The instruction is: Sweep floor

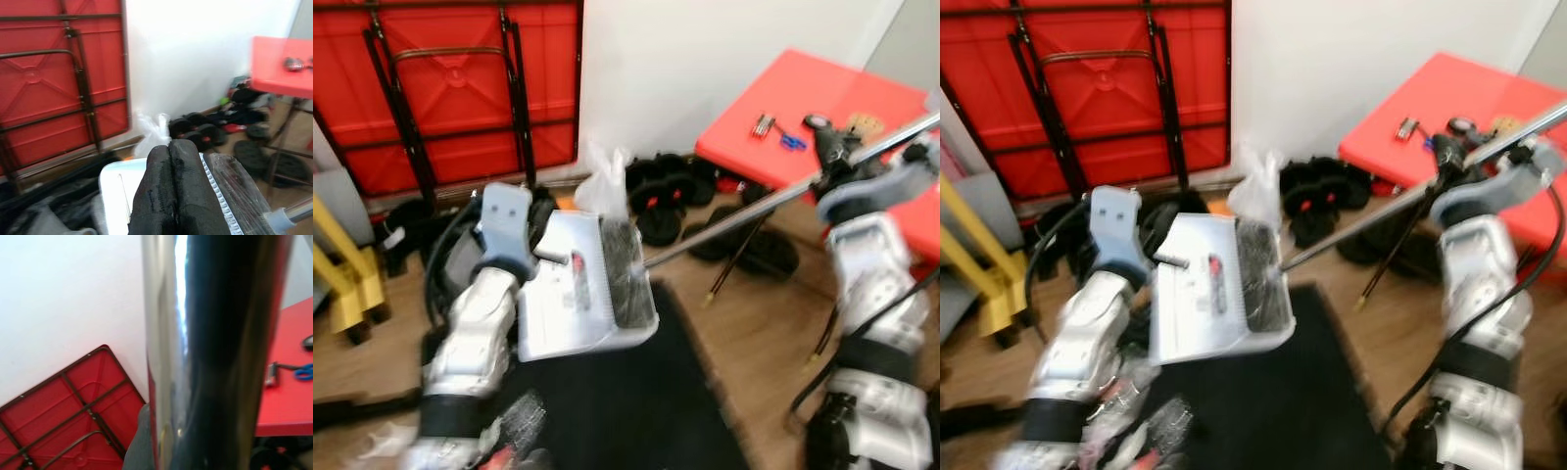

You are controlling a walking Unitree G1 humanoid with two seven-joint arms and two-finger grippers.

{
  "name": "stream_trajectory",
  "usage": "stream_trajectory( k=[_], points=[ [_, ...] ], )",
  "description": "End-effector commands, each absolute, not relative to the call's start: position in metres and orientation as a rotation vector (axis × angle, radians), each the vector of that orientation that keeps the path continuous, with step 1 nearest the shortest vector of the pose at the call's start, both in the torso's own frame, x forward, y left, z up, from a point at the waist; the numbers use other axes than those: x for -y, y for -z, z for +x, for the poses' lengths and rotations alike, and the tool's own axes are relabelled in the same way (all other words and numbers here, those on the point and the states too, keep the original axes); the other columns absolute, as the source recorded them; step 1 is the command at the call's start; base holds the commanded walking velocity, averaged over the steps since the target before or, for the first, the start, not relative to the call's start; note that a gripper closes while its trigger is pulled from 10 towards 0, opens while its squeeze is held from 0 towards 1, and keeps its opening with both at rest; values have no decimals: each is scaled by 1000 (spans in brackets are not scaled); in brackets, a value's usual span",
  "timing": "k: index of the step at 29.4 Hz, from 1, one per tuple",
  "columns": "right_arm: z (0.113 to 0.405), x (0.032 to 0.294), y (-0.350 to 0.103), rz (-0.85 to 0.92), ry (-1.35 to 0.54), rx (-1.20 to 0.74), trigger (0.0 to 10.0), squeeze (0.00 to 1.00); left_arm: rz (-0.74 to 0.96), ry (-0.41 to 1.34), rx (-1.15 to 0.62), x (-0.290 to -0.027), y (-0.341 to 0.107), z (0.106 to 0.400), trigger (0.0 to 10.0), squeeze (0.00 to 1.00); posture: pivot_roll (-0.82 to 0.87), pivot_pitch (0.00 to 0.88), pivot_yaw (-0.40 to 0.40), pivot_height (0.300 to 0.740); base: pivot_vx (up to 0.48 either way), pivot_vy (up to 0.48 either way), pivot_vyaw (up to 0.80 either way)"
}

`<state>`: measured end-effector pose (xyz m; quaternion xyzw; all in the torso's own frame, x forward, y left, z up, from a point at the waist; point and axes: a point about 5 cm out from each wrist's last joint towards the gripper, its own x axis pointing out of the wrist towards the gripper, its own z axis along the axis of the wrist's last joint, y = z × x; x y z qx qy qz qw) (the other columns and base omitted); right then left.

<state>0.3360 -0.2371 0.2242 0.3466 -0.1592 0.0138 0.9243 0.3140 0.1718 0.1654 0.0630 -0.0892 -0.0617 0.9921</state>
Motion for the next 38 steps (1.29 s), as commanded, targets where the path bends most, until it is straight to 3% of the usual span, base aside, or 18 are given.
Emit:
stream_trajectory(
  k=[1, 2, 3, 5, 6, 31, 38],
  points=[
    [331, 249, -235, 721, -6, 399, 0, 0, 119, 150, 174, -163, -163, 314, 10000, 0, -165, 59, -142, 740, 315, 0, 0],
    [331, 249, -235, 723, -7, 398, 0, 0, 118, 151, 174, -163, -163, 314, 10000, 0, -165, 59, -142, 740, 315, 0, 0],
    [332, 248, -235, 716, -10, 387, 8980, 0, 118, 151, 174, -163, -163, 314, 10000, 0, -165, 57, -142, 740, 315, 0, 0],
    [333, 247, -234, 706, -13, 374, 8980, 0, 119, 151, 174, -163, -163, 314, 10000, 0, -165, 57, -142, 740, 315, 0, 0],
    [333, 247, -234, 705, -13, 371, 10000, 0, 119, 152, 174, -163, -163, 315, 10000, 0, -164, 57, -142, 740, 315, 0, 0],
    [334, 248, -236, 684, -21, 363, 10000, 0, 115, 151, 175, -162, -164, 315, 10000, 0, -169, 61, -145, 740, 316, 0, 0],
    [334, 245, -236, 667, -41, 356, 10000, 0, 115, 152, 174, -162, -164, 314, 10000, 0, -169, 64, -145, 740, 319, 0, 725]
  ],
)
